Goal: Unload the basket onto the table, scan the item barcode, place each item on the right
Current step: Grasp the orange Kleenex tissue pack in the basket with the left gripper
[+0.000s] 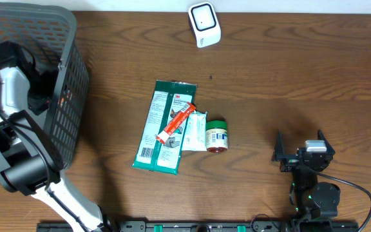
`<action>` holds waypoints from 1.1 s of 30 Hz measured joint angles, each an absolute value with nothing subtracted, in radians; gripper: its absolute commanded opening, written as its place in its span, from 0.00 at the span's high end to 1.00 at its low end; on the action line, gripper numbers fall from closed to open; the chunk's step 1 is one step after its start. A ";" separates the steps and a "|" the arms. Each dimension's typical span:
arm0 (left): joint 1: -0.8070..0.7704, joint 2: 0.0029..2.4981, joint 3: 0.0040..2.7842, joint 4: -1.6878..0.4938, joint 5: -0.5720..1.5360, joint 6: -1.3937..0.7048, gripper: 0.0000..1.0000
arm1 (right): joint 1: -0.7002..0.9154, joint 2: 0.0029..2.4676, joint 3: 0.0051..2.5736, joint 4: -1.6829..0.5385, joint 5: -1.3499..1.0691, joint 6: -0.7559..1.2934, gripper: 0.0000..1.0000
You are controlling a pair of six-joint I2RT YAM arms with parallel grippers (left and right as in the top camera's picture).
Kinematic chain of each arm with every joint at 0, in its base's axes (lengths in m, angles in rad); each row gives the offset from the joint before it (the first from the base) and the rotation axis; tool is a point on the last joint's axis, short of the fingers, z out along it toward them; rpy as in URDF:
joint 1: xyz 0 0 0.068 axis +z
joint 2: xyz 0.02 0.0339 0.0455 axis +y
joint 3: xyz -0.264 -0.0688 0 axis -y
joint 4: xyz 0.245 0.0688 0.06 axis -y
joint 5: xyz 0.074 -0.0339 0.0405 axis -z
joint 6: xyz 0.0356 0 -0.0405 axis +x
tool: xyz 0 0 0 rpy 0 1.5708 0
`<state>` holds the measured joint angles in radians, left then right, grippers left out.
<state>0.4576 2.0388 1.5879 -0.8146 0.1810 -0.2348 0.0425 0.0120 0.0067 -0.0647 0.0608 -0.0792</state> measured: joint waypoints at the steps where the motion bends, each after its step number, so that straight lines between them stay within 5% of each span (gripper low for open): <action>1: 0.448 2.039 1.587 -0.805 0.165 -0.235 0.13 | 0.043 0.012 0.007 -0.065 0.061 -0.079 0.01; 33: 0.383 2.033 1.444 -0.593 -0.010 -0.262 0.08 | 0.043 0.012 0.007 -0.065 0.061 -0.079 0.01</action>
<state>0.3832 2.0327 1.4437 -0.5934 -0.0105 -0.2615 0.0425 0.0120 0.0067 -0.0647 0.0608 -0.0792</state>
